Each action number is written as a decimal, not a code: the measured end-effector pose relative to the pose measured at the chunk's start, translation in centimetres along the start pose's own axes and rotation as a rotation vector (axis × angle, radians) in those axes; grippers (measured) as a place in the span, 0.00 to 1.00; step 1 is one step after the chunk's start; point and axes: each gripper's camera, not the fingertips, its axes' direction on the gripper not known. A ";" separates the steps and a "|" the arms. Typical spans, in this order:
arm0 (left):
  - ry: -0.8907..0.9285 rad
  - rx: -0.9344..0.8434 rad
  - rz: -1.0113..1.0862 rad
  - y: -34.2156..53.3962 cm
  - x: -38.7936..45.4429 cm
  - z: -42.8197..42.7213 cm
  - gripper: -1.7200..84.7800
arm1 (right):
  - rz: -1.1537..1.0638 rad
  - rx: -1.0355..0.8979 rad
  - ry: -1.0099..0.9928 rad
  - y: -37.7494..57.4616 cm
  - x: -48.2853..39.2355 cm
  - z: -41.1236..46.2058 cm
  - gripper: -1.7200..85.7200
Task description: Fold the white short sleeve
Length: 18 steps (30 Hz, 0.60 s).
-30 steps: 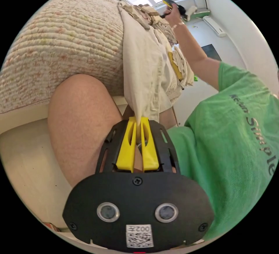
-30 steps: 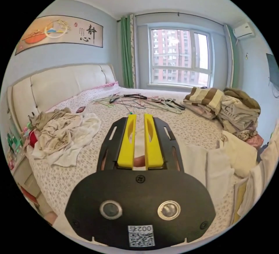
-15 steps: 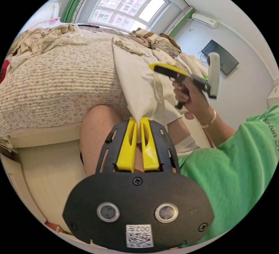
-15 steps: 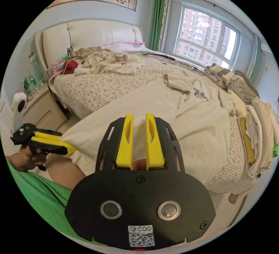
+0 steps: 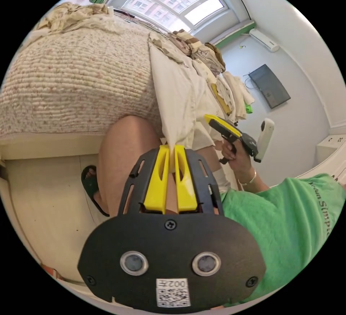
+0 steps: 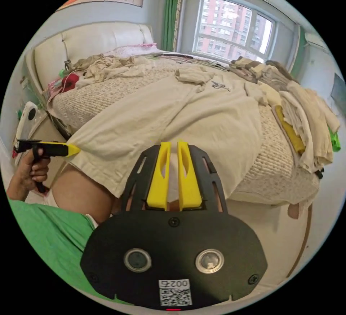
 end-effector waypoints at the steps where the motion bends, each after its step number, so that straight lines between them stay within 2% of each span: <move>1: -0.008 -0.004 0.006 -0.1 0.1 0.0 0.00 | 0.074 -0.011 0.021 1.2 2.2 0.1 0.09; 4: -0.033 -0.023 0.024 -0.6 0.4 0.2 0.00 | 0.250 -0.051 0.045 5.2 8.2 0.4 0.11; 7: -0.026 -0.032 0.016 -1.0 0.2 0.2 0.00 | 0.388 -0.082 -0.061 10.2 13.4 1.1 0.12; 11: -0.009 -0.030 -0.002 -1.3 -0.2 0.0 0.00 | 0.482 -0.093 -0.291 15.9 17.8 3.0 0.14; 18: -0.043 -0.035 0.012 -1.8 0.4 0.3 0.00 | 0.567 -0.120 -0.425 20.7 22.0 6.6 0.17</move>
